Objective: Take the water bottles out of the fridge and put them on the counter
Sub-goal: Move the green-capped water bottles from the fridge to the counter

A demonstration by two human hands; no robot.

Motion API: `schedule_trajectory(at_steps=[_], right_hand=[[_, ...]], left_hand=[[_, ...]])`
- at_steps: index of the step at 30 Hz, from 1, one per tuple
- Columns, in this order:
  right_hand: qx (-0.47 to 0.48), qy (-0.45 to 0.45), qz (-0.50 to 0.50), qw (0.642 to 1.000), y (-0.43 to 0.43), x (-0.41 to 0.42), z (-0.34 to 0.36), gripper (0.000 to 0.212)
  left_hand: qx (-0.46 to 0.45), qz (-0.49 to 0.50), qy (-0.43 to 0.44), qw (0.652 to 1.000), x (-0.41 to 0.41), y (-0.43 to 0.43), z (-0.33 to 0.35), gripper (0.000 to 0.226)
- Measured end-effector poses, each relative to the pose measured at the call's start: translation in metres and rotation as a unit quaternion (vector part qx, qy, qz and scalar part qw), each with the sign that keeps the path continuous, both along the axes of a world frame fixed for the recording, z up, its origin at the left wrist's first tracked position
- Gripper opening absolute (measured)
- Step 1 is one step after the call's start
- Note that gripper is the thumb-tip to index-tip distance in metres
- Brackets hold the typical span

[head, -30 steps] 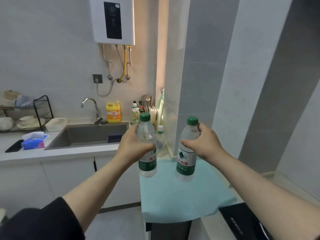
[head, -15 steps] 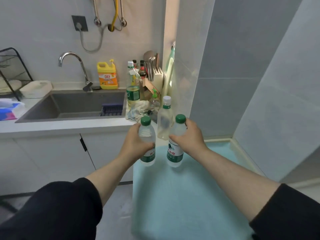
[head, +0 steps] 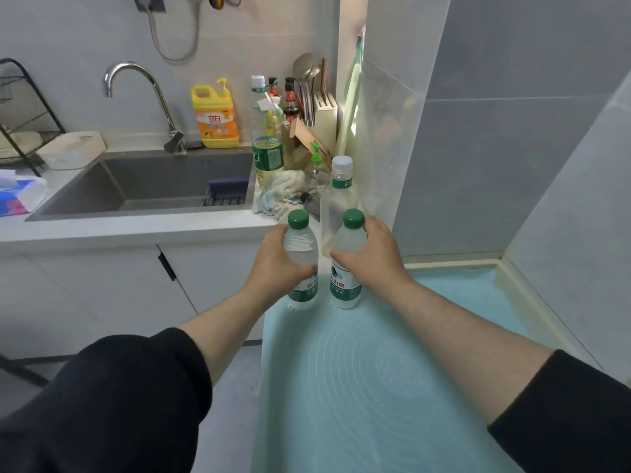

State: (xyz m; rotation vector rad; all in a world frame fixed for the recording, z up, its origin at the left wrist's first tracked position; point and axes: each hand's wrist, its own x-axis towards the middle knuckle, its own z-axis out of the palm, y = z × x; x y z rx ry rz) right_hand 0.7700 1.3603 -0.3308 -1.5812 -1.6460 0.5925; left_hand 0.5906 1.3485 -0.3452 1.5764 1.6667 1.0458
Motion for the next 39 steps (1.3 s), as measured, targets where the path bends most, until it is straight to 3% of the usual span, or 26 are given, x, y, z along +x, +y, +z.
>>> schedule_trajectory(at_steps=[5, 9, 15, 23, 29, 39], right_hand=[[-0.032, -0.005, 0.008, 0.999, -0.002, 0.001, 0.000, 0.078], [-0.040, 0.004, 0.011, 0.999, -0.012, 0.004, 0.016, 0.088], [0.129, -0.063, 0.040, 0.989, -0.065, 0.001, 0.107, 0.077], [0.215, -0.063, 0.101, 0.969, -0.177, -0.069, 0.225, 0.078], [0.311, -0.024, 0.171, 0.934, -0.259, -0.118, 0.300, 0.078], [0.446, 0.108, 0.344, 0.819, -0.405, -0.181, 0.390, 0.074]], left_hand=[[-0.009, -0.011, 0.010, 1.000, 0.000, -0.001, -0.003, 0.078], [0.003, -0.031, 0.019, 0.999, -0.004, -0.014, 0.019, 0.101], [0.179, -0.053, 0.144, 0.972, -0.061, -0.068, 0.132, 0.106], [0.257, 0.003, 0.141, 0.956, -0.130, -0.198, 0.254, 0.100], [0.354, 0.046, 0.152, 0.922, -0.163, -0.312, 0.331, 0.099], [0.443, 0.193, 0.345, 0.805, -0.169, -0.546, 0.432, 0.090]])
